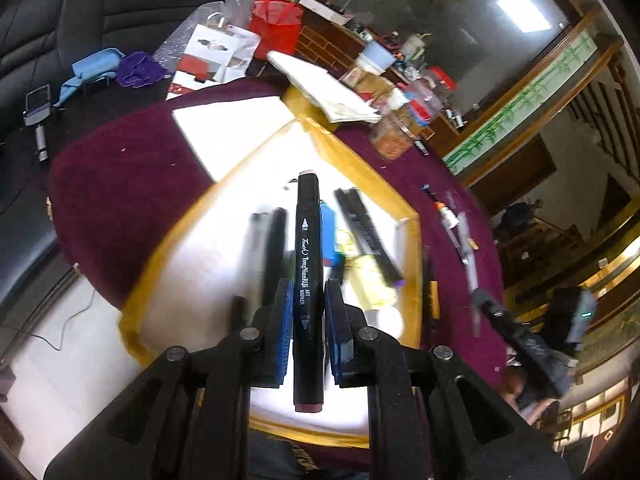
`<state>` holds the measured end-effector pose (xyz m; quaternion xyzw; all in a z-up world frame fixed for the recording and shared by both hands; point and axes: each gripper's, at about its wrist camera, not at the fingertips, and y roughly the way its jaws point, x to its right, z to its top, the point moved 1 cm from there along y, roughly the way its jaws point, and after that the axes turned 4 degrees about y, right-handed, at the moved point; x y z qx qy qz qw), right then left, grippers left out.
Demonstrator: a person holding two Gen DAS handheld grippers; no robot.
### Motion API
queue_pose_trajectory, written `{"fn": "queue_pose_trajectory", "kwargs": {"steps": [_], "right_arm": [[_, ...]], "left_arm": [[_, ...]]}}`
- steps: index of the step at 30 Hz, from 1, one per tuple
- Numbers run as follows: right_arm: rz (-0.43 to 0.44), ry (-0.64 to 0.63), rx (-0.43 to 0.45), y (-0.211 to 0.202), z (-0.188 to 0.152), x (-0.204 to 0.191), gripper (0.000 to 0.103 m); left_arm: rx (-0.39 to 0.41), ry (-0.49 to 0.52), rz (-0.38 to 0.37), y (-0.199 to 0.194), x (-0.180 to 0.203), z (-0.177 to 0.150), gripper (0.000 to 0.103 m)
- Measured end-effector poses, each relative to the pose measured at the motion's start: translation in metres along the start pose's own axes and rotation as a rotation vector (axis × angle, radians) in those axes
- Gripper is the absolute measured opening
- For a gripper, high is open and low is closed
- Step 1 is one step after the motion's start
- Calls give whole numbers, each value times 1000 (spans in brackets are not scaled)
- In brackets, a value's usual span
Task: Organize rigid objects
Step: 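Lower the white pen and black marker into the tray, opening both grippers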
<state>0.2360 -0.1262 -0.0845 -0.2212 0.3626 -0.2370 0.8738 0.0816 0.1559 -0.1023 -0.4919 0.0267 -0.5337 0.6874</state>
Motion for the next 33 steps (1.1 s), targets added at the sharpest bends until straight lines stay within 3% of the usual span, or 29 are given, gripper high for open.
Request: {"fn": "queue_pose_trajectory", "kwargs": {"steps": [3,7,12,18,23,27,29,31,33], "right_arm": [[32,-64,-51,28,1,-34,7],[-18,-117,-138,77,1,-59,7],[-151,-153,-188,123,2,-63,7],[-196,-186,-219,139,5,-59,8],[-144,-151,-204,135,7,-55,9],[-125,-135,-139,102,11,-45,22],[-140,-117,-108,83,15,-32,25],[-169,-83,-83,67,21,-14,25],[-186,-19,-46,47,23,13,25]], "left_arm": [[-29,0,18,8,-12,-1,13],[-29,18,36,11,-23,0,13],[-58,37,55,18,-30,4,13],[-76,146,131,30,-19,0,13],[-58,156,182,31,-16,-4,17],[-20,146,233,20,-12,-3,21],[33,179,302,10,-5,-6,39],[74,198,331,1,2,-9,51],[85,197,339,-2,7,-11,51]]}}
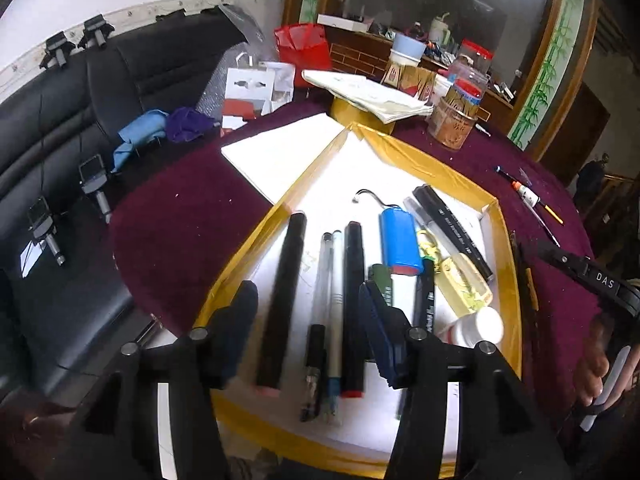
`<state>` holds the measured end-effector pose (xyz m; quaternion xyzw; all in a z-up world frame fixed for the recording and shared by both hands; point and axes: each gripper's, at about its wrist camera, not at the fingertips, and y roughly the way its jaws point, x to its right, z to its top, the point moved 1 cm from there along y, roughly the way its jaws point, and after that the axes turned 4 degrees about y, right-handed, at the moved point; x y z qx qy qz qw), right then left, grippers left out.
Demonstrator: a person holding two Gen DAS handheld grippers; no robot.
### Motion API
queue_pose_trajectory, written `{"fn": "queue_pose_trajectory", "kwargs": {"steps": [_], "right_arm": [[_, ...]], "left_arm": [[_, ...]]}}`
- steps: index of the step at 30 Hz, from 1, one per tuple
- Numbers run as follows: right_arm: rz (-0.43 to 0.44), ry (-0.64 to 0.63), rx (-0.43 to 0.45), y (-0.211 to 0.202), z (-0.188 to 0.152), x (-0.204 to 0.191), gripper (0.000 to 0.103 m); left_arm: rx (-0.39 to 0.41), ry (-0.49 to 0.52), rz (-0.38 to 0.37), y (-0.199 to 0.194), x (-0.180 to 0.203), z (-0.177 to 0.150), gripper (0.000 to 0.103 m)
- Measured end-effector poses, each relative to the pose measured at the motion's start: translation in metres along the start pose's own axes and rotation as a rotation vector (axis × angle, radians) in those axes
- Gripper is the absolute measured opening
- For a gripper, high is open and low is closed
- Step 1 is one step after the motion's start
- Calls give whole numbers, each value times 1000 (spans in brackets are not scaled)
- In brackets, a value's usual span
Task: Organize rigid objects
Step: 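Lower the white pen and black marker into the tray, opening both grippers, then grasp a yellow-and-black pen with right gripper while left gripper grasps a black marker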
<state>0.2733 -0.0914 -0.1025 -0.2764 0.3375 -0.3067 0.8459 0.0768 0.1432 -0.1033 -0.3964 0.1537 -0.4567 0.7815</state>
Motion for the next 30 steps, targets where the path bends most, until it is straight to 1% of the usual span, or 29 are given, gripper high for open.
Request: {"fn": "queue_pose_trajectory", "kwargs": {"steps": [2,3,4,5,6,7,10,12,14,17,18,19,20,22,24,26,28,30], "right_arm": [[13,68,37,-11,-8,29,25],[28,98,46,-13,-12,42,25],[46,138,41,-11,-17,56,25],[45,171,17,-8,-19,66,24],[3,222,-18,-3,-21,77,24],[-10,230,-14,-4,-20,79,24],[-54,204,-26,-6,-17,80,24],[-80,233,-58,1,-19,85,23],[-76,242,-81,9,-21,87,23],[-143,167,-65,9,-21,76,22],[-175,141,-62,10,-22,71,17],[-201,115,-61,10,-22,67,14],[-200,99,-68,12,-23,64,9],[-213,85,-72,14,-23,62,9],[-212,103,-91,12,-21,67,8],[-228,163,-102,2,-23,79,8],[-254,212,-82,-14,-27,92,8],[-288,255,-59,-24,-35,107,8]], "left_arm": [[8,-5,6,-6,8,0,51],[25,-15,8,-10,13,-1,51],[46,-5,-3,-17,24,-1,51],[61,14,-18,-22,35,-1,51],[74,29,-37,-27,46,-1,51],[86,41,-62,-31,57,-1,51],[93,101,-143,-38,92,-3,51],[73,144,-172,-38,115,-7,51],[47,175,-208,-37,131,-11,51],[15,220,-246,-33,154,-19,51],[9,236,-251,-33,161,-21,51],[1,249,-252,-32,167,-23,51],[-16,267,-252,-31,173,-25,51],[-43,294,-270,-30,181,-30,51],[-57,319,-277,-29,188,-33,51],[-83,332,-296,-25,194,-35,51],[-125,357,-305,-18,206,-37,51],[-151,395,-297,-8,222,-38,51]]}}
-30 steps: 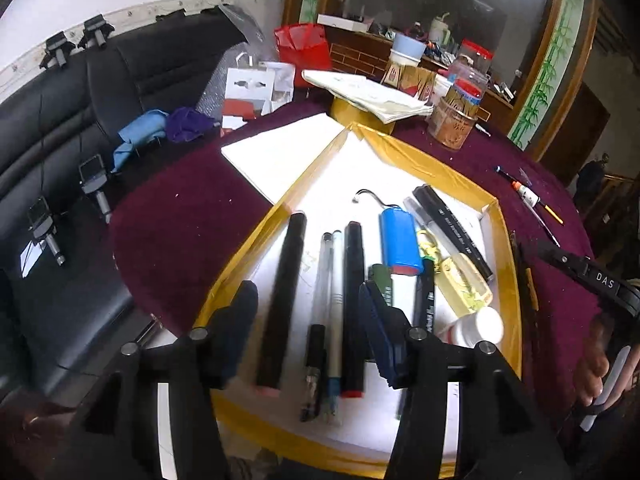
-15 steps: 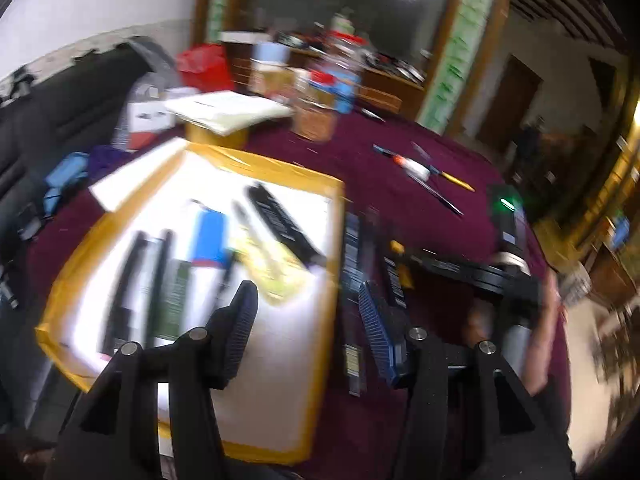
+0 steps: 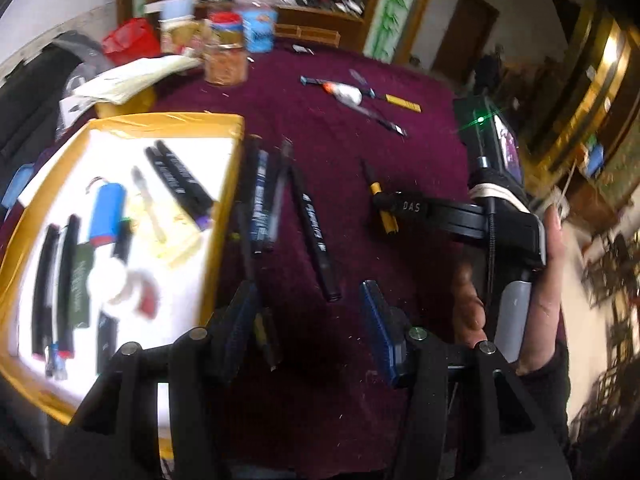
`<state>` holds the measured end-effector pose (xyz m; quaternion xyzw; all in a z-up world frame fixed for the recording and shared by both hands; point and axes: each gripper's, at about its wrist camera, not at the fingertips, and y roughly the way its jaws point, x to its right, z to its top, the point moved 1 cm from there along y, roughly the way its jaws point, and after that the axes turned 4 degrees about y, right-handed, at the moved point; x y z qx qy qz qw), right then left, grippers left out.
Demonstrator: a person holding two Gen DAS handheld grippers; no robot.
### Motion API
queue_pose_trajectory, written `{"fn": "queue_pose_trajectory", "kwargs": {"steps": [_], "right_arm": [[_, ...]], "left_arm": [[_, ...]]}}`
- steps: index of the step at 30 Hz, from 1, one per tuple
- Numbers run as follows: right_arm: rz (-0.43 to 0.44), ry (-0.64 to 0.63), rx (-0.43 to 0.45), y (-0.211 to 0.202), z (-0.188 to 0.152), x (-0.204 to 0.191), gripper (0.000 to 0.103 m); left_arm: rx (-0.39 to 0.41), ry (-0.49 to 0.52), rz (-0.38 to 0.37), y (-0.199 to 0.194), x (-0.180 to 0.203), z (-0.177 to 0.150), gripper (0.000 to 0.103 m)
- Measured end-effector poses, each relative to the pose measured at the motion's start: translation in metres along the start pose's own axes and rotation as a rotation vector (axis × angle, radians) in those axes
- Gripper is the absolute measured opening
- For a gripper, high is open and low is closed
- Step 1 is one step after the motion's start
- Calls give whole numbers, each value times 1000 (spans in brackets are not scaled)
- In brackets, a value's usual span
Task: Organize rigid objects
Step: 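Grasp a yellow-and-black pen with right gripper while left gripper grasps a black marker, then lower the yellow pen and black marker into the tray, opening both grippers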
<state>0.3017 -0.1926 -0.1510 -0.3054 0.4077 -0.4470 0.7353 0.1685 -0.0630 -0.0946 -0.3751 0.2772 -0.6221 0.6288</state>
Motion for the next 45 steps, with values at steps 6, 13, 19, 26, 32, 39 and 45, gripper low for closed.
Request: {"fn": "queue_pose_trajectory", "kwargs": {"steps": [6,13,19,26,32,39,45], "right_arm": [[76,109,3,2,4,18,8],[92,147,7,0,3,22,8],[103,151,5,0,2,24,8],[105,152,7,1,2,24,8],[103,144,12,2,2,23,8],[105,145,13,0,2,22,8],[159,128,27,-5,2,20,8]], "left_arm": [[-28,67,41,35,25,31,46],[-127,92,94,88,33,48,28],[-93,144,145,94,38,46,25],[-94,92,110,94,20,43,26],[-122,23,73,101,8,39,12],[-97,107,101,102,33,30,13],[-91,-43,-6,82,15,30,12]]}}
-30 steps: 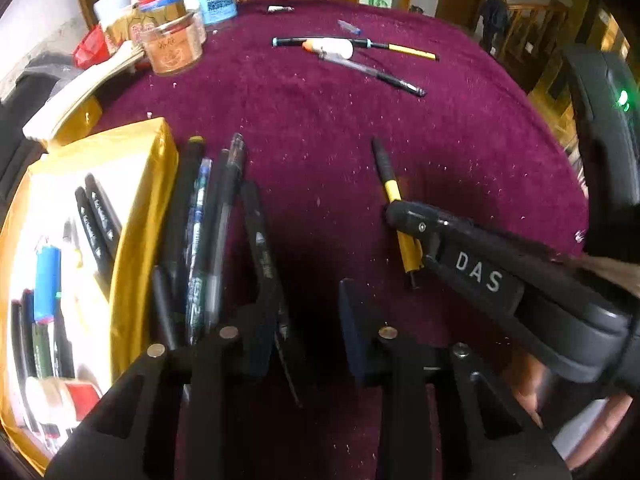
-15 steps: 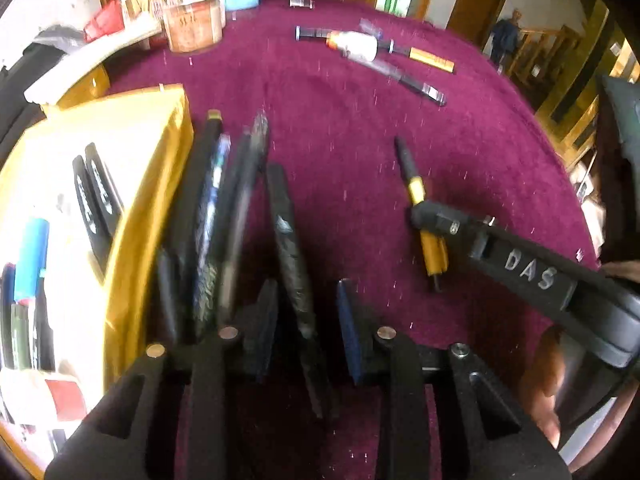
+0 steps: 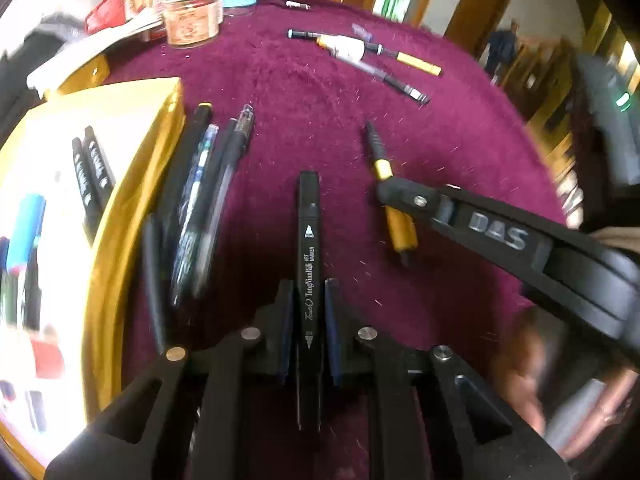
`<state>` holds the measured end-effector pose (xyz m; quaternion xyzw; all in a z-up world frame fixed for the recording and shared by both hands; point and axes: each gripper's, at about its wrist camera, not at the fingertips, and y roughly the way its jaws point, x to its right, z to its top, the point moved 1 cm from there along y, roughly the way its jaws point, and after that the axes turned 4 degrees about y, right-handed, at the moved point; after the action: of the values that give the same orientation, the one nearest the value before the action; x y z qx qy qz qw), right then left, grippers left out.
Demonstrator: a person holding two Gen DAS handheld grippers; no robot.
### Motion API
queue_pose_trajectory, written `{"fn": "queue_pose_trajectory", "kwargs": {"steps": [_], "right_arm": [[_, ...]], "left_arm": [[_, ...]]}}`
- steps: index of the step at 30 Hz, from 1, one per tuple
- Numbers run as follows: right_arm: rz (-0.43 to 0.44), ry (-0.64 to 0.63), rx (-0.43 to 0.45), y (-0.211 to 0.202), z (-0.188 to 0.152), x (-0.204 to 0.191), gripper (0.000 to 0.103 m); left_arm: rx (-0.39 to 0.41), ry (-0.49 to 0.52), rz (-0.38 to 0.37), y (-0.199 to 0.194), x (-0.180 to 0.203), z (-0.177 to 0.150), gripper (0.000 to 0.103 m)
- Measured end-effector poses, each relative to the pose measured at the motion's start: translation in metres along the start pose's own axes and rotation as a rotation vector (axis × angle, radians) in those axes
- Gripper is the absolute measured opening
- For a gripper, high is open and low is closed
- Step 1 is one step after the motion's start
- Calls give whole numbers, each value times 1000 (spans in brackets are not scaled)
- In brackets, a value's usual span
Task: Organize rigid objects
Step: 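Lower the yellow pen and black marker into the tray, opening both grippers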
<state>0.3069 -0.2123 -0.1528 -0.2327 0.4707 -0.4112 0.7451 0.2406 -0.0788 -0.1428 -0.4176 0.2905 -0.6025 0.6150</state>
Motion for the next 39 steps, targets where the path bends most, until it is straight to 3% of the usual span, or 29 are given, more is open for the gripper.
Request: {"fn": "queue_pose_trajectory", "kwargs": {"steps": [2,5,9,14,19,23,30,39], "right_arm": [[30,-44,32,-7,-1,-9,8],[109,-124,64,-14,-7,-27,8],[225,-251,95,-24,-20,-54,8],[311,-337,33,-22,-34,-84,9],[326,-442,-24,-15,-38,-147,9],[303,-482,-82,23,-36,-189,9],[230,-502,-107,73,-39,-200,9],[245,-504,-132,88,-43,-193,9]], "left_arm": [[72,3,-5,-26,-4,-8,12],[128,-35,-74,-66,-21,-20,12],[208,-98,-128,-121,-66,-30,12],[289,-269,-67,-160,-147,-49,12],[254,-437,11,-148,-216,-65,12],[245,-476,35,-138,-233,-74,12],[192,-466,44,-120,-238,-80,12],[119,-442,81,-93,-246,-66,12]]}}
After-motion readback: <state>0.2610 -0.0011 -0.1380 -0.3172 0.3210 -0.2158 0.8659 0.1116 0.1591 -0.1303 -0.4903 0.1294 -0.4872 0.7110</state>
